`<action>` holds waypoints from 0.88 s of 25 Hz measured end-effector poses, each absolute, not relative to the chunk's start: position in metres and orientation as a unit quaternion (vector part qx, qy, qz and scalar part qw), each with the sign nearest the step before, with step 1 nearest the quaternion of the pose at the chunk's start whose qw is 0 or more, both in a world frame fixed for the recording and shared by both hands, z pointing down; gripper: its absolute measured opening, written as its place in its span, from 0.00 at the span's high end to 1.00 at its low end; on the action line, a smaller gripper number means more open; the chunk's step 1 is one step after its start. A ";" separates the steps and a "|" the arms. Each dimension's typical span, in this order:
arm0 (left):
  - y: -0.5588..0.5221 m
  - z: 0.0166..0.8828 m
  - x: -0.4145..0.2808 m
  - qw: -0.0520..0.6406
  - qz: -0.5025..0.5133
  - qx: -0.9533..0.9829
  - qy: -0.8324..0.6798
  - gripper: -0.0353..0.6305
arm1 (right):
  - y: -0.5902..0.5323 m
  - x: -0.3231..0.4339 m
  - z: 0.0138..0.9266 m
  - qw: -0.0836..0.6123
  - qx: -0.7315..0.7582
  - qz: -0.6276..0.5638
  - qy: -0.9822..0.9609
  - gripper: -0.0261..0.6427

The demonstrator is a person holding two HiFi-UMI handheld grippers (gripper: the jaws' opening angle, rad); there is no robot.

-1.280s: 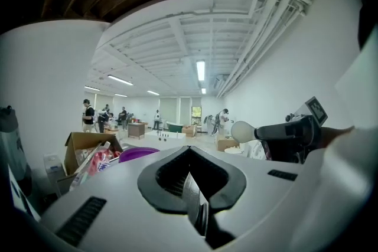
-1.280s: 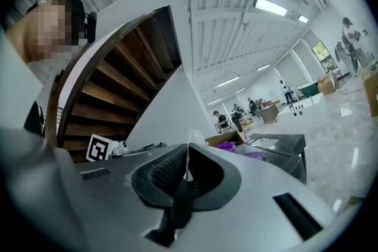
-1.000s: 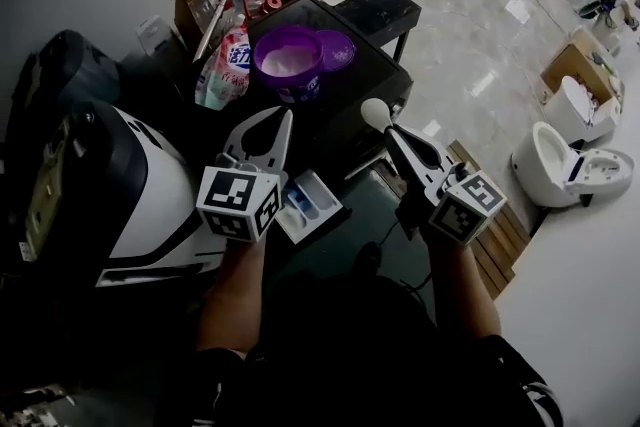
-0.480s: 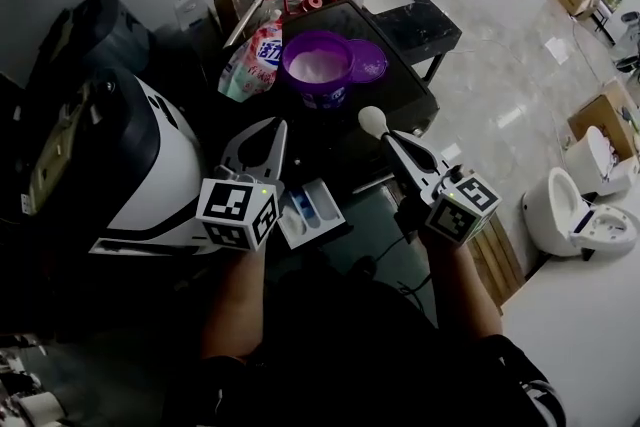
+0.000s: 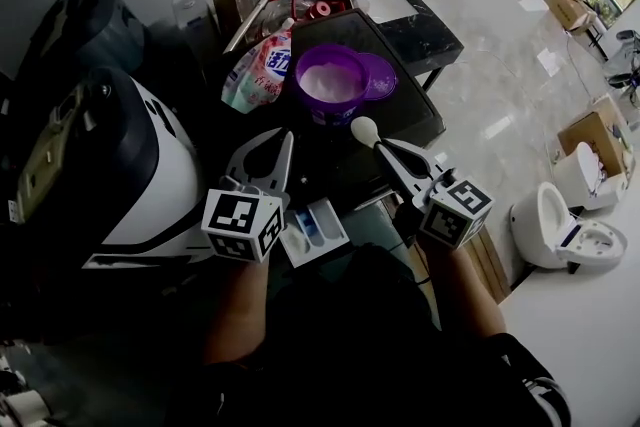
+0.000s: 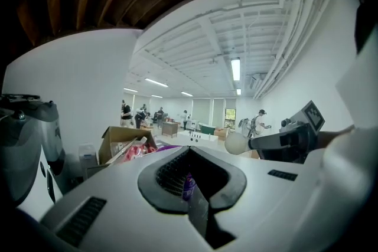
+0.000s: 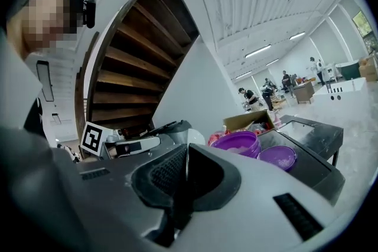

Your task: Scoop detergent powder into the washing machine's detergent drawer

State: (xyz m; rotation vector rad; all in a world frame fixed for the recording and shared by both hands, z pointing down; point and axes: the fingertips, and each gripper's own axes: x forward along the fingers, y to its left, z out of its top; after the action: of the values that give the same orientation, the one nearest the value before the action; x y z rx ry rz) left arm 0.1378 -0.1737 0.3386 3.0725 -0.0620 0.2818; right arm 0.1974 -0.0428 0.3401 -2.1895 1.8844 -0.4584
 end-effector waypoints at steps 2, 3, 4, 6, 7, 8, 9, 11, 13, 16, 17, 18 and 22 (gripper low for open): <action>-0.177 0.337 0.146 0.030 0.090 0.995 -0.028 0.94 | -0.048 0.208 0.340 0.096 -0.738 -0.154 0.649 0.93; -0.180 0.337 0.150 0.031 0.090 0.995 -0.035 0.94 | -0.051 0.214 0.339 0.094 -0.734 -0.153 0.655 0.93; -0.182 0.336 0.155 0.032 0.090 0.995 -0.042 0.94 | -0.054 0.221 0.338 0.093 -0.728 -0.151 0.662 0.93; -0.184 0.334 0.167 0.031 0.089 0.994 -0.063 0.94 | -0.059 0.236 0.336 0.092 -0.715 -0.151 0.677 0.93; -0.183 0.333 0.172 0.031 0.089 0.993 -0.074 0.94 | -0.060 0.243 0.336 0.092 -0.707 -0.150 0.685 0.93; -0.181 0.333 0.179 0.031 0.089 0.992 -0.085 0.94 | -0.060 0.251 0.336 0.092 -0.699 -0.149 0.694 0.93; -0.178 0.334 0.186 0.029 0.090 0.991 -0.095 0.94 | -0.059 0.259 0.336 0.091 -0.691 -0.147 0.702 0.93; -0.172 0.335 0.200 0.024 0.094 0.989 -0.113 0.94 | -0.057 0.276 0.340 0.089 -0.678 -0.151 0.714 0.93; -0.165 0.336 0.209 0.024 0.096 0.986 -0.135 0.94 | -0.053 0.290 0.348 0.090 -0.663 -0.163 0.725 0.93; -0.157 0.335 0.215 0.023 0.103 0.981 -0.164 0.94 | -0.049 0.299 0.355 0.093 -0.636 -0.175 0.746 0.93; -0.155 0.335 0.215 0.023 0.106 0.979 -0.173 0.94 | -0.049 0.301 0.356 0.094 -0.628 -0.178 0.752 0.93; -0.154 0.334 0.213 0.022 0.109 0.977 -0.182 0.94 | -0.049 0.301 0.358 0.096 -0.620 -0.181 0.757 0.93; -0.155 0.332 0.202 0.016 0.120 0.970 -0.211 0.94 | -0.056 0.299 0.361 0.101 -0.600 -0.190 0.771 0.93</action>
State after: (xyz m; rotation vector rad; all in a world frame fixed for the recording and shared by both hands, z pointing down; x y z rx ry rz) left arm 0.2024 -0.1548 0.3320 3.0166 -0.6559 0.3735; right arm 0.2991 -0.0557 0.3607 -1.7709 2.2770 -0.5600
